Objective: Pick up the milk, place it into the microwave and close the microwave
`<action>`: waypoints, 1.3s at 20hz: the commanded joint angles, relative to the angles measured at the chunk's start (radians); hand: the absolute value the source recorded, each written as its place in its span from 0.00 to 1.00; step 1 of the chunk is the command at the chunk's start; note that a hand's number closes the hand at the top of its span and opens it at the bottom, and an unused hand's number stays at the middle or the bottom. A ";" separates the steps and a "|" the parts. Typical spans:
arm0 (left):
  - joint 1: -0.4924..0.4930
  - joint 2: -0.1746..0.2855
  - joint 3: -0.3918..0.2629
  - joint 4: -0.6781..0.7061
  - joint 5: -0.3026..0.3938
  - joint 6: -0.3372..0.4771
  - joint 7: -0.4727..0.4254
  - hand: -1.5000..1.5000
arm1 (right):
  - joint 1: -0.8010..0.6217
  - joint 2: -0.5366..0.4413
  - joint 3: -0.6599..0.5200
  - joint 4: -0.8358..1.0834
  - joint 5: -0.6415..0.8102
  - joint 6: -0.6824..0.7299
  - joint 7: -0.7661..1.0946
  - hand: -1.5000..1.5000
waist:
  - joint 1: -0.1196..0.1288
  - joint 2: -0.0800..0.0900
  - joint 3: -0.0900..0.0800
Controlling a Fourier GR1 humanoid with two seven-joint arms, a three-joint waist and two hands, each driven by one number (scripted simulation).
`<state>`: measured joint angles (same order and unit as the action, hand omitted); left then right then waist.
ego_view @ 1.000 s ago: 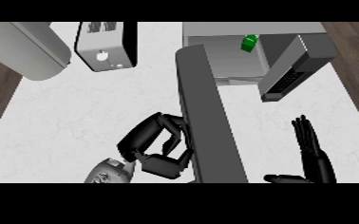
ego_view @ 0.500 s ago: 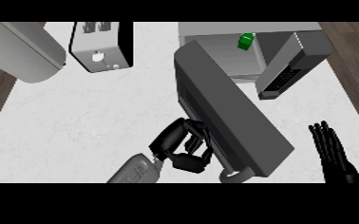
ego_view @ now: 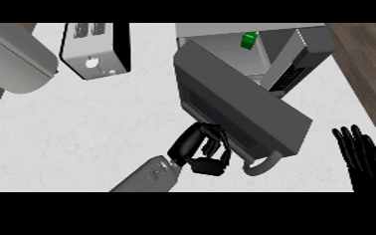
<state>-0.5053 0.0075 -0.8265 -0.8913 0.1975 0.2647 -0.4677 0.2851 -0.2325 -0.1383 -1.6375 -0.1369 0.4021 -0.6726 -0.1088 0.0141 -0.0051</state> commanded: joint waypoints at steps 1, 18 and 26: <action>-0.060 -0.007 -0.093 0.049 0.098 0.039 0.012 1.00 | 0.047 -0.027 0.008 -0.101 -0.039 0.049 0.041 0.00 | -0.033 0.005 -0.001; -0.228 -0.007 -0.055 -0.017 0.434 0.370 -0.042 1.00 | -0.040 -0.139 -0.024 -0.221 -0.121 0.110 0.168 0.00 | -0.130 0.025 -0.002; -0.302 -0.008 -0.034 0.055 0.543 0.443 -0.007 0.00 | -0.152 -0.229 -0.143 -0.272 -0.047 0.033 0.173 0.00 | -0.172 0.039 -0.003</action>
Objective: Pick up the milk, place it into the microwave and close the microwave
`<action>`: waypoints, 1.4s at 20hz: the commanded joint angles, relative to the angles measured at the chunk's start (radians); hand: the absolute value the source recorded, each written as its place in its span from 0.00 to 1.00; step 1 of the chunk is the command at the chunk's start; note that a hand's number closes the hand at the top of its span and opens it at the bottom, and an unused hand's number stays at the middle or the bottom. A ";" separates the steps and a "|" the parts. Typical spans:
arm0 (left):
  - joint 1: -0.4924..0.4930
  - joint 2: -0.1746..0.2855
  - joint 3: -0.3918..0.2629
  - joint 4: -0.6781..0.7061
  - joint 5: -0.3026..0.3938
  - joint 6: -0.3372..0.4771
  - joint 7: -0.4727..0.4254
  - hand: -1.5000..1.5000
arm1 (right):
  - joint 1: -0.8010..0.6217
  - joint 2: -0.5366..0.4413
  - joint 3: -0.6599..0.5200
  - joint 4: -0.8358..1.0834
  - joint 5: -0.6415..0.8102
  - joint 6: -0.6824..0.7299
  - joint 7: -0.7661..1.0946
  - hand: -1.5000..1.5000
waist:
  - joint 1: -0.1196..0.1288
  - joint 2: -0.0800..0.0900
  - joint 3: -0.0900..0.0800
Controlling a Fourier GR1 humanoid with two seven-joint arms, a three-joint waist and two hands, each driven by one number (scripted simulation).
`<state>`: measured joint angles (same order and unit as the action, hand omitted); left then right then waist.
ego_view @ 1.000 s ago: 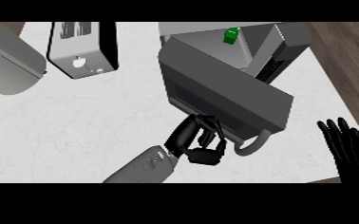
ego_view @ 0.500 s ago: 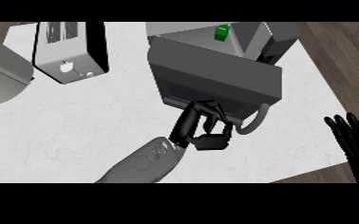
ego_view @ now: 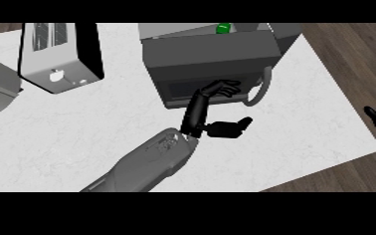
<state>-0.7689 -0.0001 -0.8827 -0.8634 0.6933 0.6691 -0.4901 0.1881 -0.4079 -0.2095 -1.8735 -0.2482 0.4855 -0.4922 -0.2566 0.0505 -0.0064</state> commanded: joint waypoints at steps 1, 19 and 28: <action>-0.054 0.000 0.030 0.037 0.054 0.048 0.022 0.00 | -0.062 -0.091 -0.092 -0.049 0.118 -0.060 -0.014 1.00 | -0.028 0.001 -0.002; -0.122 0.000 0.071 0.065 0.236 0.099 -0.092 0.00 | -0.211 -0.171 -0.137 -0.005 0.183 -0.109 0.008 1.00 | -0.024 0.044 0.002; -0.135 0.000 0.061 0.084 0.293 0.098 -0.133 0.00 | -0.264 -0.181 -0.126 0.024 0.191 -0.117 0.021 1.00 | -0.027 0.049 0.003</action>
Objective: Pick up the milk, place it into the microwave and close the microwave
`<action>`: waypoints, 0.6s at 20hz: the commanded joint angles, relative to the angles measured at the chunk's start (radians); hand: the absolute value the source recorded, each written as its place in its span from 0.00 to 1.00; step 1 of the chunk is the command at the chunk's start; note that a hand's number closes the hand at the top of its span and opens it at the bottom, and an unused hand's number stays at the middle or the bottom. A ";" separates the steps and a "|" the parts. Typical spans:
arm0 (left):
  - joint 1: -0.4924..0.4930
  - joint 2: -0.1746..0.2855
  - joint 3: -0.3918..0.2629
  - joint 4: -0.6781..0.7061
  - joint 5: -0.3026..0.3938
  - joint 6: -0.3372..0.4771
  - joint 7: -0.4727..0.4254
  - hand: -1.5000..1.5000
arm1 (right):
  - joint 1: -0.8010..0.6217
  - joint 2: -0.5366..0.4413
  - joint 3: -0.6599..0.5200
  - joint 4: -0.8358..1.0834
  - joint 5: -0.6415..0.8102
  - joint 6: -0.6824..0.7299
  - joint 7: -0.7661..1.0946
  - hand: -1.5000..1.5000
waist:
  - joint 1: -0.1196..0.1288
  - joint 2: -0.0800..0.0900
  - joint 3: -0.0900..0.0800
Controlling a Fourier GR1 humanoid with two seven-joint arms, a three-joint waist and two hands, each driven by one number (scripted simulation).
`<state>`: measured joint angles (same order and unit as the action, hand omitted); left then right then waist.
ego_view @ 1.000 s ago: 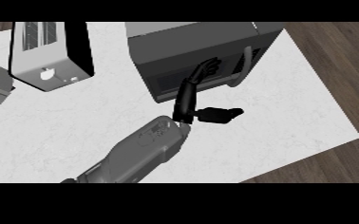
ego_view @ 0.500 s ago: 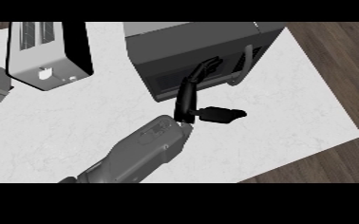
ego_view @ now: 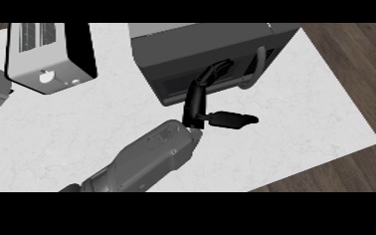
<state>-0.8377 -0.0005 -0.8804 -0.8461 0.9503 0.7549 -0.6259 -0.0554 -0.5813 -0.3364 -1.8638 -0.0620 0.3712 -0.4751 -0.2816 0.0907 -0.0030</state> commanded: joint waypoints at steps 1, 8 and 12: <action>-0.044 0.000 0.039 0.045 0.025 0.007 -0.010 0.00 | -0.005 0.142 0.070 0.064 -0.187 0.042 0.012 1.00 | 0.019 0.018 0.012; -0.074 0.000 0.038 0.078 0.061 0.009 -0.028 0.00 | -0.024 0.116 0.079 0.136 -0.267 0.106 0.070 0.00 | -0.001 0.016 0.003; -0.074 0.000 0.036 0.082 0.082 0.012 -0.041 0.00 | -0.044 0.096 0.065 0.175 -0.319 0.139 0.085 0.00 | -0.013 0.013 0.003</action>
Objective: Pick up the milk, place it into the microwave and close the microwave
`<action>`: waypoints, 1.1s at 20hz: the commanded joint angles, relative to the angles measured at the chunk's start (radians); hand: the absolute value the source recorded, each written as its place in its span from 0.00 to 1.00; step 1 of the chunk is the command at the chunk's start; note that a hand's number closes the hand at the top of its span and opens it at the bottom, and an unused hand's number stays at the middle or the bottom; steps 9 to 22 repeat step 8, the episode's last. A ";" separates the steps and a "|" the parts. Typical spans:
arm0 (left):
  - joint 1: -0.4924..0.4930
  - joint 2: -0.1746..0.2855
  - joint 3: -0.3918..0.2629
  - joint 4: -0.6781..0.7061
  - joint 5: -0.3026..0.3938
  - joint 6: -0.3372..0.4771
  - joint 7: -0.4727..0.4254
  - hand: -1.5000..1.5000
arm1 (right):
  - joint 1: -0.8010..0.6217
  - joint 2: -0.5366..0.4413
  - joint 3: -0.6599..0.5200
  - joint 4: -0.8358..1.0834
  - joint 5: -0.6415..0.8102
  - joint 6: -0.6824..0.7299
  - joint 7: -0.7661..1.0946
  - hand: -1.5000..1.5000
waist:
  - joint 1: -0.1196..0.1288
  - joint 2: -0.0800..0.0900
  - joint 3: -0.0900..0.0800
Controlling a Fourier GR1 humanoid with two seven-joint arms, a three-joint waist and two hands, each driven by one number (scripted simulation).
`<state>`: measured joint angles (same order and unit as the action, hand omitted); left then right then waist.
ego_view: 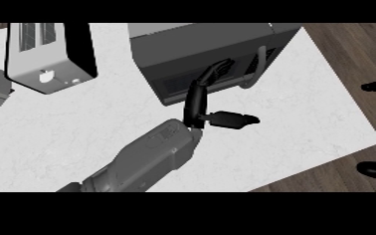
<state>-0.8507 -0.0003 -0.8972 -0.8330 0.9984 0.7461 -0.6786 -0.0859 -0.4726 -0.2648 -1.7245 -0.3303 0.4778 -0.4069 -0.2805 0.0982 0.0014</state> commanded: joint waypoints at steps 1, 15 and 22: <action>-0.064 0.000 0.054 0.074 0.035 0.020 0.006 0.00 | -0.025 -0.003 -0.004 0.038 -0.063 0.030 0.015 0.00 | -0.012 0.007 -0.001; -0.064 0.000 0.055 0.087 0.062 0.016 -0.023 0.00 | -0.060 -0.054 -0.026 0.102 -0.118 0.080 0.045 0.00 | -0.022 0.010 -0.002; -0.064 0.000 0.055 0.087 0.062 0.016 -0.023 0.00 | -0.060 -0.054 -0.026 0.102 -0.118 0.080 0.045 0.00 | -0.022 0.010 -0.002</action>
